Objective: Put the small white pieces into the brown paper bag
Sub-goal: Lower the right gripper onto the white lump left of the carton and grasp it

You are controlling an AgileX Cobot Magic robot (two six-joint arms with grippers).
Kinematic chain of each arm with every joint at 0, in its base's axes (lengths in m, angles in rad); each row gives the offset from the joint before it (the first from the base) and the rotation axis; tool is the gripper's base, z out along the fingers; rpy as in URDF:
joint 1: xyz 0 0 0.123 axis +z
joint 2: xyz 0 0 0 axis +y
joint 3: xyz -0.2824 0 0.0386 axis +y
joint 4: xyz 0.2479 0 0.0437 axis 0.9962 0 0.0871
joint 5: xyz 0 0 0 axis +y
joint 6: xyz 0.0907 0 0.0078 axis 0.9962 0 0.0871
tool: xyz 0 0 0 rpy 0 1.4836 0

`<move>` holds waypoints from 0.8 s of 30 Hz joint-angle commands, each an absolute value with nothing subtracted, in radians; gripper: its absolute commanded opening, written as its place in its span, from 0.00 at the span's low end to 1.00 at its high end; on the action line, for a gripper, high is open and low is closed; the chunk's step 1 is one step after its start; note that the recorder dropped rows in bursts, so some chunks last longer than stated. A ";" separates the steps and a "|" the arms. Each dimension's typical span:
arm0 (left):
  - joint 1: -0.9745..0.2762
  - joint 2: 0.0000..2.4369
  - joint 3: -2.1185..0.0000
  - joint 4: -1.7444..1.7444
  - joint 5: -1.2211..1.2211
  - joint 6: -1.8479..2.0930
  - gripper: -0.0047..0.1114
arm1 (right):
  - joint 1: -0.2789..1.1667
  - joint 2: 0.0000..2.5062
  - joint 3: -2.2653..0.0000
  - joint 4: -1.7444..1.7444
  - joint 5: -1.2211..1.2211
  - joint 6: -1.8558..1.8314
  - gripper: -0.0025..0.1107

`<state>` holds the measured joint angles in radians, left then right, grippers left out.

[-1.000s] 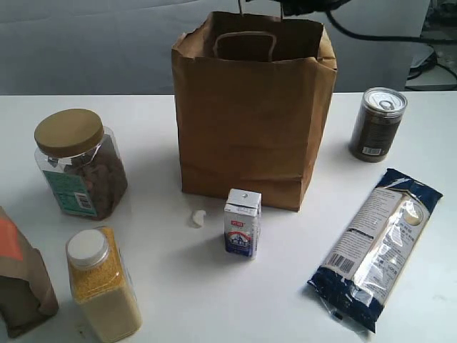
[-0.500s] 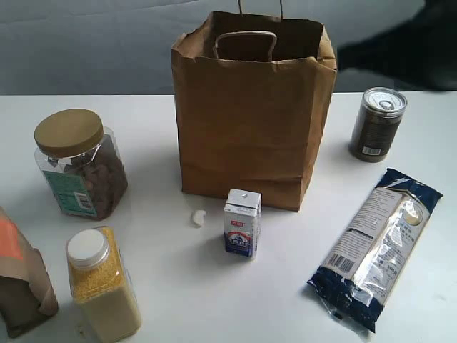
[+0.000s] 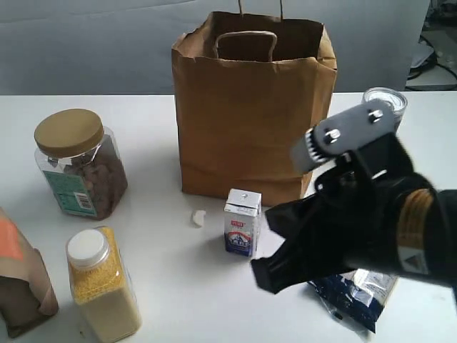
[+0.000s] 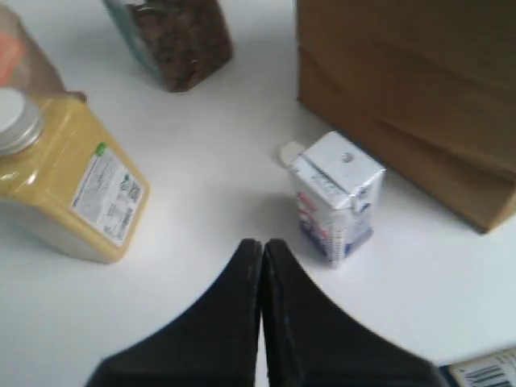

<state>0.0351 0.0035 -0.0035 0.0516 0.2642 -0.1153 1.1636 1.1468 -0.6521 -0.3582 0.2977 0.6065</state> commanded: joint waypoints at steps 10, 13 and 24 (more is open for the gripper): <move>0.030 0.000 0.000 0.044 0.260 -0.120 0.04 | 1.244 1.613 -1.040 -0.363 0.428 0.538 0.02; 0.030 0.000 0.000 0.044 0.260 -0.120 0.04 | 1.237 1.691 -1.152 -0.363 0.462 0.538 0.09; 0.030 0.000 0.000 0.044 0.260 -0.120 0.04 | 1.091 1.937 -1.443 -0.136 0.630 0.409 0.38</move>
